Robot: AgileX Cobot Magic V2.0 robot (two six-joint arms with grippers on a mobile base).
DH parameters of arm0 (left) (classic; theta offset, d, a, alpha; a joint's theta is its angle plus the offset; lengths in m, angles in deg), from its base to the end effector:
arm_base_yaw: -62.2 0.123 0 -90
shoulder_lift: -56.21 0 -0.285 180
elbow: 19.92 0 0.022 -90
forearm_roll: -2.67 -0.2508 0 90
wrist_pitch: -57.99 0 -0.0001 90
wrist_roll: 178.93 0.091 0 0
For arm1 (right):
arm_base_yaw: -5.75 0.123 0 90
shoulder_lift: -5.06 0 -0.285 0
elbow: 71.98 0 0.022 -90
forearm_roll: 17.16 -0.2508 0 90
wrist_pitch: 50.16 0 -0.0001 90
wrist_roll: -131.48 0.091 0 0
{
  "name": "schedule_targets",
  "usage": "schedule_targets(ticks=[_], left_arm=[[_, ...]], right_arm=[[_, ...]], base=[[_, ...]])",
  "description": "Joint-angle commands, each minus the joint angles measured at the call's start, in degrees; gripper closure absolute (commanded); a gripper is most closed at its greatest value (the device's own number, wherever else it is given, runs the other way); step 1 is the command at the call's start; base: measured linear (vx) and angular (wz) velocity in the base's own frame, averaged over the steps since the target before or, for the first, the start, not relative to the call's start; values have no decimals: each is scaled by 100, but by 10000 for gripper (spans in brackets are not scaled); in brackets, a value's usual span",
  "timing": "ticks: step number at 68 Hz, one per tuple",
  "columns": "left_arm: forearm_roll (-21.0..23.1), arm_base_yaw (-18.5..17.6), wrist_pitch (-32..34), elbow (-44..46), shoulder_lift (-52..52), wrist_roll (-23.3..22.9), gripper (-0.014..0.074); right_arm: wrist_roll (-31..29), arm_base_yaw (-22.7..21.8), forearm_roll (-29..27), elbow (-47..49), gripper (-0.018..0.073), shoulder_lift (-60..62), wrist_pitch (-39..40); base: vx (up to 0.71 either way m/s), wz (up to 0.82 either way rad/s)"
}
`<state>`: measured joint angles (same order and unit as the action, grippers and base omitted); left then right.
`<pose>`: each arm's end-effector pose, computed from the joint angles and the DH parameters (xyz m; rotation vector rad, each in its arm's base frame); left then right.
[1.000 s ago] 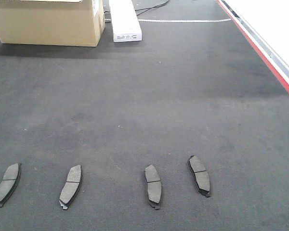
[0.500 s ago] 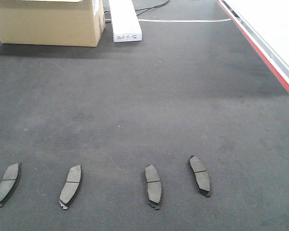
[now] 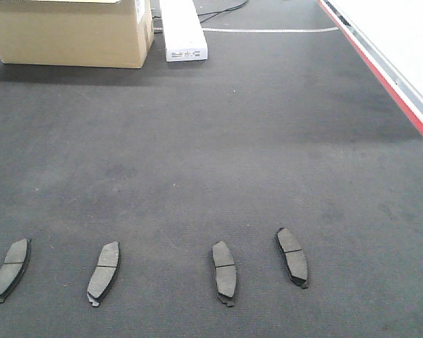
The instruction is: Move and align brake pads A on conveyor
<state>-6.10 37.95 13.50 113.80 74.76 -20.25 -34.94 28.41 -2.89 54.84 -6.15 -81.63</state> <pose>0.0341 -0.0047 0.3107 0.0808 1.9150 -0.3628 0.0294 -0.0004 0.2986 -0.2106 1.6494 0.2110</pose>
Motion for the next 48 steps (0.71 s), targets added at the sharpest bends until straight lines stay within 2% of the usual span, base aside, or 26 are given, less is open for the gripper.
schedule_targets(ticks=[1, 39, 43, 48], left_arm=[[-11, -25, 311, 120, 92, -7, 603], [-11, -19, 318, 3, 80, -7, 602], [28, 88, 344, -165, 74, -7, 602], [-55, 446, 653, -385, 74, 114, 602]], right_arm=[[-1, -42, 72, 141, 571, -82, 482], [-6, -42, 72, 141, 571, -82, 482], [-6, -42, 72, 141, 571, -82, 482], [-6, -42, 72, 141, 571, -82, 482]], base=[[0, 0], [0, 0], [0, 0], [0, 0]])
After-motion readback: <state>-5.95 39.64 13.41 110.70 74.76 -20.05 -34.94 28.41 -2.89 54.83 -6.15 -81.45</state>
